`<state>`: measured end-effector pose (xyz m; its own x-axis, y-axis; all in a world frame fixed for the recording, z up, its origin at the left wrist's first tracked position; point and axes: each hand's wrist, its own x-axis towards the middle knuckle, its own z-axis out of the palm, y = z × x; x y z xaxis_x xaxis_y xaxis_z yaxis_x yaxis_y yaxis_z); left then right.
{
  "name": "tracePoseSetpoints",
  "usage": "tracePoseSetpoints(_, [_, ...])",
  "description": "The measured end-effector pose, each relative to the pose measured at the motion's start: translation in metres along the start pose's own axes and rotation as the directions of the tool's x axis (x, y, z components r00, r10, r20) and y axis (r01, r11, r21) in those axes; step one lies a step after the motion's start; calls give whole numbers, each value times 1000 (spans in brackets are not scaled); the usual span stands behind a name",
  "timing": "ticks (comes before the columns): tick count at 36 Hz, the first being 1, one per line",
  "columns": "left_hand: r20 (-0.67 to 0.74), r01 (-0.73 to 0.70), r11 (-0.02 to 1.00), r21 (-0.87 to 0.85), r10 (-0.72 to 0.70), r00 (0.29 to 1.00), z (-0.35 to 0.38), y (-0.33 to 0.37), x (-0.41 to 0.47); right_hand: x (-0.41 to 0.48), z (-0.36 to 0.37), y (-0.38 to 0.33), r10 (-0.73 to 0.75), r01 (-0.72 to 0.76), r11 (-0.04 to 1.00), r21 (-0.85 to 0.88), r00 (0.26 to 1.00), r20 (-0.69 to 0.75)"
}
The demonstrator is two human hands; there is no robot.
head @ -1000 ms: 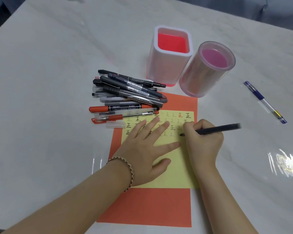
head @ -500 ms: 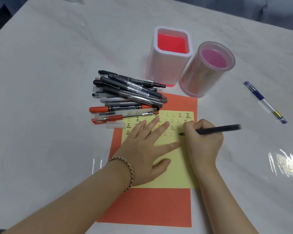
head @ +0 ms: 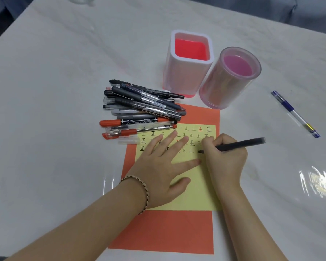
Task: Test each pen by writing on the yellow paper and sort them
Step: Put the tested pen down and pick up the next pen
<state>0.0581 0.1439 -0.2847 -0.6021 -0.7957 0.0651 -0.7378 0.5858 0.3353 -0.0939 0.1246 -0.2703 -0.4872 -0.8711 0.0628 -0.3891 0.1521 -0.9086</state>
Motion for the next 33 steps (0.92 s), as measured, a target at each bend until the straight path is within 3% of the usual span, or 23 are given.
tracePoseSetpoints(9, [-9,-11,1000,-4,11,1000,2,-1,0,1,-2,3,16,-14,1000,17,997,-73])
tracePoseSetpoints(16, [-3,-25,1000,4,25,1000,2,-1,-1,-1,-3,-2,53,-36,989,145,992,-117])
tracePoseSetpoints(21, [-139,-78,996,-44,72,988,-4,-3,-3,-6,-10,-5,44,-36,991,132,997,-63])
tracePoseSetpoints(26, [-356,110,993,38,-89,930,-26,-10,-7,-14,-26,-8,55,-53,993,104,998,-16])
tracePoseSetpoints(30, [-316,307,940,151,-248,916,-39,-26,-15,-18,-35,-9,88,-88,989,123,996,0])
tracePoseSetpoints(33, [-276,310,927,211,-248,929,-40,-35,-22,-16,-40,-9,94,-97,989,112,995,30])
